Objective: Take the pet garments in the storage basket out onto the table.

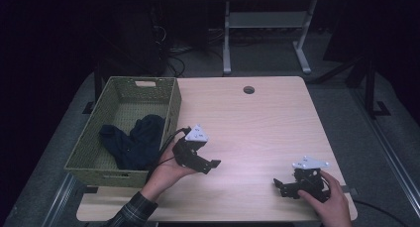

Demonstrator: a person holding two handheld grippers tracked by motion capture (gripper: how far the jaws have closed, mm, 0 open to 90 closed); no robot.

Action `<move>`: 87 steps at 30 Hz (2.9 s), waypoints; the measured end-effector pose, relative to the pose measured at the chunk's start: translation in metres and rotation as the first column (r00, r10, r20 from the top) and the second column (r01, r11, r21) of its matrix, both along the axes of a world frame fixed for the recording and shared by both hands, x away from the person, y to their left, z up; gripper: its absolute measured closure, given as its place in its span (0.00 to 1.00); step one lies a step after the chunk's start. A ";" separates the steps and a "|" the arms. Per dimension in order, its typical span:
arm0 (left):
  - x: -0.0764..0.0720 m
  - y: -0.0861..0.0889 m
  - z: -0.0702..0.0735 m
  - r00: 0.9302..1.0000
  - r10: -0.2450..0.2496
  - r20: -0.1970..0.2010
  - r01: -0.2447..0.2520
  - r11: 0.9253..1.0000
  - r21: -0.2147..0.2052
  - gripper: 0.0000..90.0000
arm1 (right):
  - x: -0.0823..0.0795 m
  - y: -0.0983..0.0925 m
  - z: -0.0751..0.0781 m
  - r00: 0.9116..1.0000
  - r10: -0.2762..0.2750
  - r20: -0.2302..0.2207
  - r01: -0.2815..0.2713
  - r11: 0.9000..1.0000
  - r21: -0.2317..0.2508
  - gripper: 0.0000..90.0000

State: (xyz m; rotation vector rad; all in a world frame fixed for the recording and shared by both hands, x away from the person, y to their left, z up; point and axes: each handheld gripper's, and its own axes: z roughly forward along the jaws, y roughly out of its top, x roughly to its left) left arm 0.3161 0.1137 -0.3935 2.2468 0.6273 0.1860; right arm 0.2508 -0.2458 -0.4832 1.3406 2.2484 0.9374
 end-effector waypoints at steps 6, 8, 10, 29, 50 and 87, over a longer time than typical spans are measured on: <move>0.002 0.002 0.009 1.000 -0.007 -0.003 0.007 1.000 -0.006 0.16 | 0.000 0.000 0.000 1.000 0.000 0.001 0.000 1.000 0.000 0.00; 0.003 0.002 0.012 1.000 -0.007 0.001 0.007 1.000 -0.010 0.16 | 0.000 0.000 0.000 1.000 0.000 0.001 0.000 1.000 0.000 0.00; 0.004 0.003 0.018 1.000 -0.006 0.003 0.006 1.000 -0.013 0.16 | 0.000 0.000 0.000 1.000 0.000 0.000 0.000 1.000 0.001 0.00; 0.015 0.025 0.047 1.000 0.002 0.000 -0.002 1.000 -0.018 0.19 | 0.000 0.000 0.000 1.000 0.001 0.001 -0.001 1.000 0.001 0.00; 0.021 0.069 0.061 0.997 0.081 0.014 -0.080 0.996 -0.029 0.22 | 0.000 0.000 0.000 1.000 0.000 0.000 0.000 1.000 0.003 0.00; 0.025 0.157 0.061 0.964 0.265 0.017 -0.265 0.962 0.062 0.25 | 0.000 0.000 0.000 1.000 0.003 0.000 -0.003 1.000 0.001 0.00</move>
